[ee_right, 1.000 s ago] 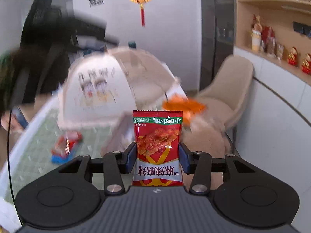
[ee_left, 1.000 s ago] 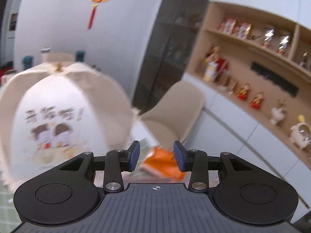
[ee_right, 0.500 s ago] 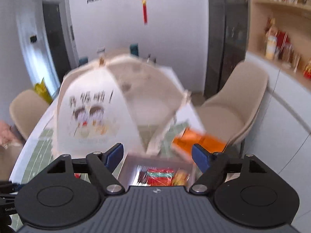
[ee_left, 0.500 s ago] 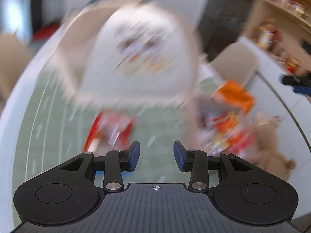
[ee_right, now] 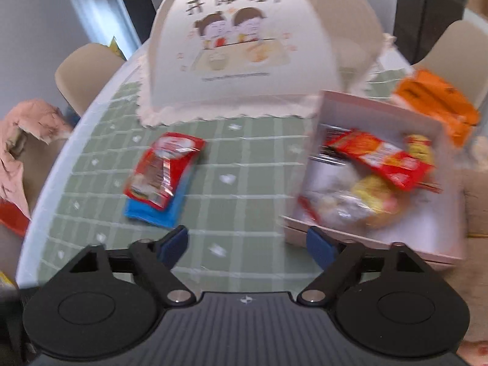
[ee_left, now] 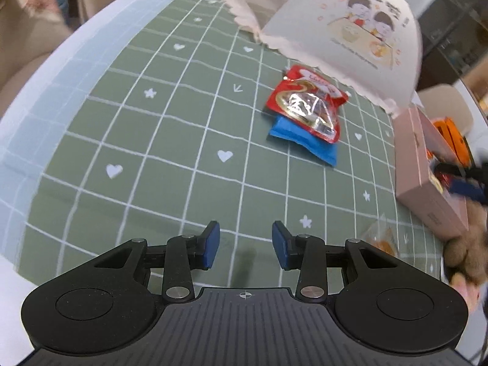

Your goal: Organize snacks

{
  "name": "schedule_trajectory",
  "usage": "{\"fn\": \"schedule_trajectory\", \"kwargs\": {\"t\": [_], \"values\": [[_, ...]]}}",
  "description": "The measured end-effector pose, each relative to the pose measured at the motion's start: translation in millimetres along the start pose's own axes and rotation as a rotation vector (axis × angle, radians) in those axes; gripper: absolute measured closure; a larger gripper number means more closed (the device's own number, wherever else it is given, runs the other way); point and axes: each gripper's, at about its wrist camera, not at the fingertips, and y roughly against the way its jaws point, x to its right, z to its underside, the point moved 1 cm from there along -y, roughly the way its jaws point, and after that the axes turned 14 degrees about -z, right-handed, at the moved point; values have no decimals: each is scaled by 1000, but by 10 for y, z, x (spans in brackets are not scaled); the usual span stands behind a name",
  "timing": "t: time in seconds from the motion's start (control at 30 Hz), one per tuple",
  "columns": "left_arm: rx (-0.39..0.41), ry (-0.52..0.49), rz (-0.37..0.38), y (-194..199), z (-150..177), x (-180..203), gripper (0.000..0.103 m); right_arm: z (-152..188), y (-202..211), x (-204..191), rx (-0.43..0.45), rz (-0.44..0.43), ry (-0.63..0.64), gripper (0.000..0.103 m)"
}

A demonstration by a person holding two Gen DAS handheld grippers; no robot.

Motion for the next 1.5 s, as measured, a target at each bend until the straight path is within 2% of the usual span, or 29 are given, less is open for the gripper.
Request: {"fn": "schedule_trajectory", "kwargs": {"t": [0.03,0.17,0.33,0.43,0.47,0.53,0.57,0.6,0.67,0.73,0.9,1.0,1.13,1.27,1.3,1.33,1.4,1.5], "values": [[15,-16,-1,51,-22,2,61,-61,-101,-71,7,-9,-18,3],[53,-75,10,185,-53,-67,61,-302,-620,-340,3,-27,-47,2],[43,-102,21,204,24,-203,61,-551,-1409,-717,-24,104,97,2],[24,-70,21,178,79,-340,61,-596,-1775,-783,-61,201,154,2],[17,-55,19,161,89,-390,61,-594,-1858,-774,-78,211,158,2],[5,-34,6,136,93,-460,61,-571,-1903,-730,-103,162,131,4],[3,-23,3,132,88,-489,61,-540,-1876,-707,-125,124,101,7],[7,-17,1,127,73,-506,61,-502,-1836,-702,-142,95,85,17],[14,-6,5,129,55,-521,61,-385,-1693,-730,-155,58,107,23],[11,-9,7,110,44,-499,61,-242,-1510,-767,-170,20,139,38],[-1,-50,16,50,47,-337,61,152,-1080,-664,-235,-89,92,50],[-5,-89,26,27,58,-183,61,449,-841,-593,-259,-105,83,53],[-1,-146,22,18,79,4,61,690,-476,-486,-218,-88,98,57],[10,-213,-14,-2,110,181,61,806,-183,-388,-156,3,153,56],[9,-225,-17,-8,122,215,61,847,-113,-375,-153,15,181,50],[5,-236,-17,-15,135,246,61,894,-60,-363,-156,21,205,35],[0,-254,-13,-34,153,301,61,1015,35,-330,-161,51,253,23],[-4,-282,-7,-56,156,401,61,1181,78,-215,-190,107,276,22]]}}
